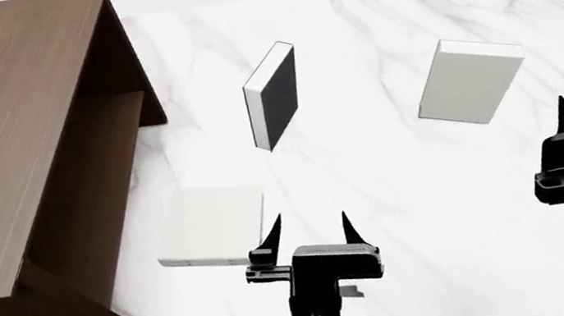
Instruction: Pick up the book on the right and place it under the cabinet shelf.
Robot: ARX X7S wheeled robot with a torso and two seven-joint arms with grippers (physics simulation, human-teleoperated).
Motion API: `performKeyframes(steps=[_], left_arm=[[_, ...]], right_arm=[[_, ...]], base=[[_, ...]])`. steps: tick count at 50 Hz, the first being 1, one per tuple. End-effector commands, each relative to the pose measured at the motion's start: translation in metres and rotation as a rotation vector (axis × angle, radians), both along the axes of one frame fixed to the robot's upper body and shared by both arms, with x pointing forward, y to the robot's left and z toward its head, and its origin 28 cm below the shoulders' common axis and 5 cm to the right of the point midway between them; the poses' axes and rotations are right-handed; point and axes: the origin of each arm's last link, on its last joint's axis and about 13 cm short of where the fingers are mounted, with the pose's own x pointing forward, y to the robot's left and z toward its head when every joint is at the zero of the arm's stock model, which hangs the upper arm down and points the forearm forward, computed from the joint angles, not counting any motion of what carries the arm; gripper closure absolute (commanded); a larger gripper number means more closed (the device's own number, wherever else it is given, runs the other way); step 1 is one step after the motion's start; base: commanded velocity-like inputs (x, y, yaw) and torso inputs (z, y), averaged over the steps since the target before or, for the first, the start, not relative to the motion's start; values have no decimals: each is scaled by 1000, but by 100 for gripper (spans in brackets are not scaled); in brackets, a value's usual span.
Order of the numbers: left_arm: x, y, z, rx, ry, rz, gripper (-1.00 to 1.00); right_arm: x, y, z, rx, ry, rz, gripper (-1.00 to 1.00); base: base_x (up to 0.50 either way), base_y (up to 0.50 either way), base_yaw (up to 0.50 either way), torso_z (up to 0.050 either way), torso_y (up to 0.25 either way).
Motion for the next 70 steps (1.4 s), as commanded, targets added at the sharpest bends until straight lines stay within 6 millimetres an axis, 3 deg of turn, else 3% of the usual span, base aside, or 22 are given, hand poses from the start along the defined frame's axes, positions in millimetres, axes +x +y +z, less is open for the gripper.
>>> performKeyframes(steps=[1,32,51,70], left_arm=[[37,39,-11,-39,194,560,-100],[57,67,-13,-5,179,798,-100],[64,82,-16,-40,297,841,-100],[78,113,-13,-44,307,960,-100]], right_arm=[[-1,0,-1,1,9,10,-100],[-3,2,-2,4,24,19,-100],[-4,3,-4,-1,23,4,-100],[-5,4,-7,-3,27,0,-100]], base=[[0,0,0,0,-11],[0,0,0,-1,-3],[0,0,0,-2,-5],[1,0,0,-3,-8]])
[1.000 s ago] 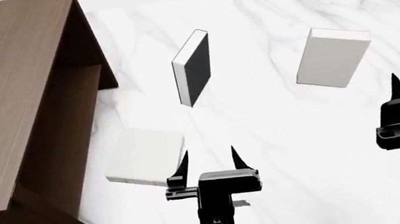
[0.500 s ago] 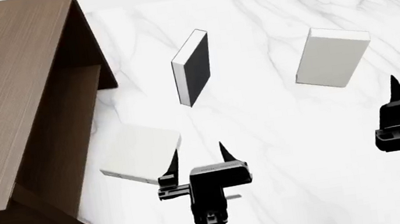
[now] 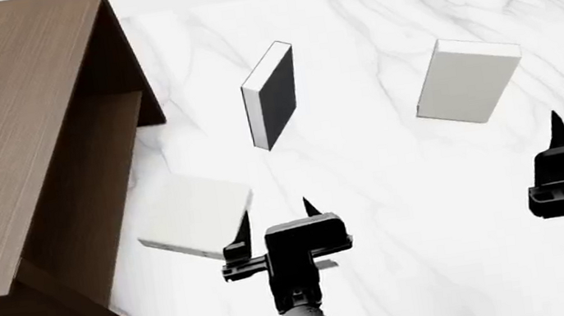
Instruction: Pick up the book on the right and place it under the cabinet shelf.
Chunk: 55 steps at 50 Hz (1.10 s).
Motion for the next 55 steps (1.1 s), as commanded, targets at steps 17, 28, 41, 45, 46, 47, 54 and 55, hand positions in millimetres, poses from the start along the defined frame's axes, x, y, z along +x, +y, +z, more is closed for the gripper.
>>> performKeyframes(steps=[17,28,41,45,46,47,54,55], left_arm=[[61,131,-26,33,241,807,-100],[64,141,-24,53,225,834,-100],[64,153,-25,65,219,868,-100],[65,157,-24,65,218,880,-100],[65,158,-24,66,218,883,-100],[65,159,-24,66,218,885,-100],[66,153,-22,68,213,857,-100],[67,152,-22,67,209,849,-100]], right_arm=[[-2,1,-5,9,-2,-5,-100],[-1,0,-5,11,1,-4,-100],[-1,1,-5,12,-4,-2,-100],[-1,0,-6,14,-5,-1,-100],[-1,0,-6,14,-6,0,-100],[-1,0,-6,15,-6,1,-100],[-1,1,-8,17,-5,7,-100],[-1,1,-8,16,-4,7,-100]], base=[[4,2,2,-2,-7],[0,0,0,-1,-5],[0,1,2,-2,-5],[6,5,14,0,-3],[12,6,17,0,0],[11,6,18,0,-10],[7,10,19,-1,-3],[18,11,20,0,0]])
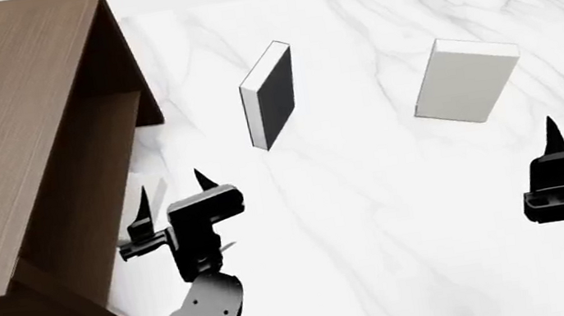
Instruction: Pick up the book on the right and place it under the cabinet shelf.
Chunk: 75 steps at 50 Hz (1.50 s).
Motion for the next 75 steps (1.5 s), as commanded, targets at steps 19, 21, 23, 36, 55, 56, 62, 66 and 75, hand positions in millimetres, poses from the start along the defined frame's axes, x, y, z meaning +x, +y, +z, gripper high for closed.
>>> performKeyframes(steps=[19,21,23,36,55,56,62,66,75], left_arm=[[1,27,-16,-163,186,197,-100],[1,26,-16,-167,176,162,-100],[1,25,-15,-173,163,124,-100],[2,21,-11,-148,111,66,-100],[3,13,5,-105,-76,-16,-100],[3,13,6,-100,-82,-26,-100],[2,11,11,-119,-119,-119,-100],[1,10,16,-149,-137,-200,-100],[-2,5,19,-166,-138,-317,-100]], right_arm=[[1,1,1,-4,7,7,-100],[1,1,1,-5,8,6,-100],[1,1,1,-5,9,8,-100],[0,2,-1,-3,13,15,-100],[-2,2,-3,-2,16,25,-100],[-2,2,-3,-2,16,25,-100],[-1,3,-5,-1,20,29,-100],[-1,3,-6,0,22,30,-100],[0,3,-8,2,26,33,-100]], base=[[8,10,16,-1,-3],[7,6,7,0,-6],[7,5,3,0,-6],[2,1,1,-2,-4],[0,0,0,0,-1],[0,0,0,0,0],[0,0,0,0,0],[0,0,0,0,0],[0,0,0,0,0]])
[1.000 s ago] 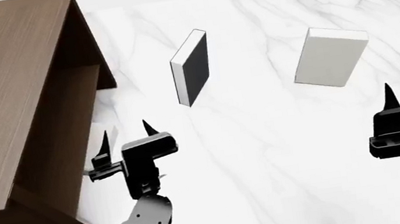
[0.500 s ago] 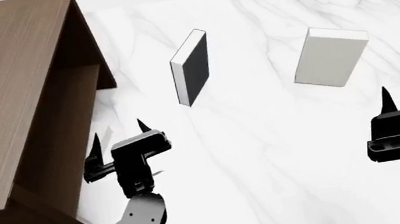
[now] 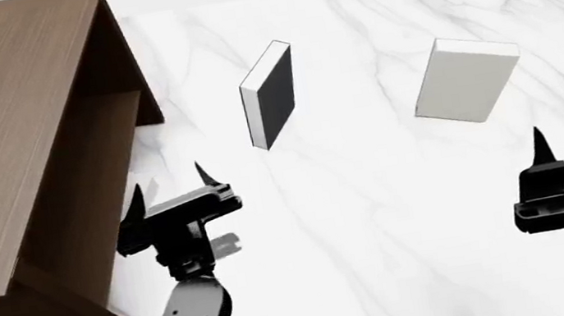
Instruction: Pick up the book on the right and place it under the cabinet shelf.
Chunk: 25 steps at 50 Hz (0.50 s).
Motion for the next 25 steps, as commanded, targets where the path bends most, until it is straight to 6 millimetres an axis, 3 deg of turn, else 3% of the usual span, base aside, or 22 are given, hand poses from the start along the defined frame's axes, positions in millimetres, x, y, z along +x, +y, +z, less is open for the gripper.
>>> performKeyframes(steps=[1,25], left_arm=[[1,-6,13,3,-66,-149,-100],[-10,-14,23,13,-74,-366,-100]], right_arm=[[1,1,-2,2,6,5,-100],[2,0,-4,5,7,9,-100]], base=[[0,0,0,0,0],[0,0,0,0,1]])
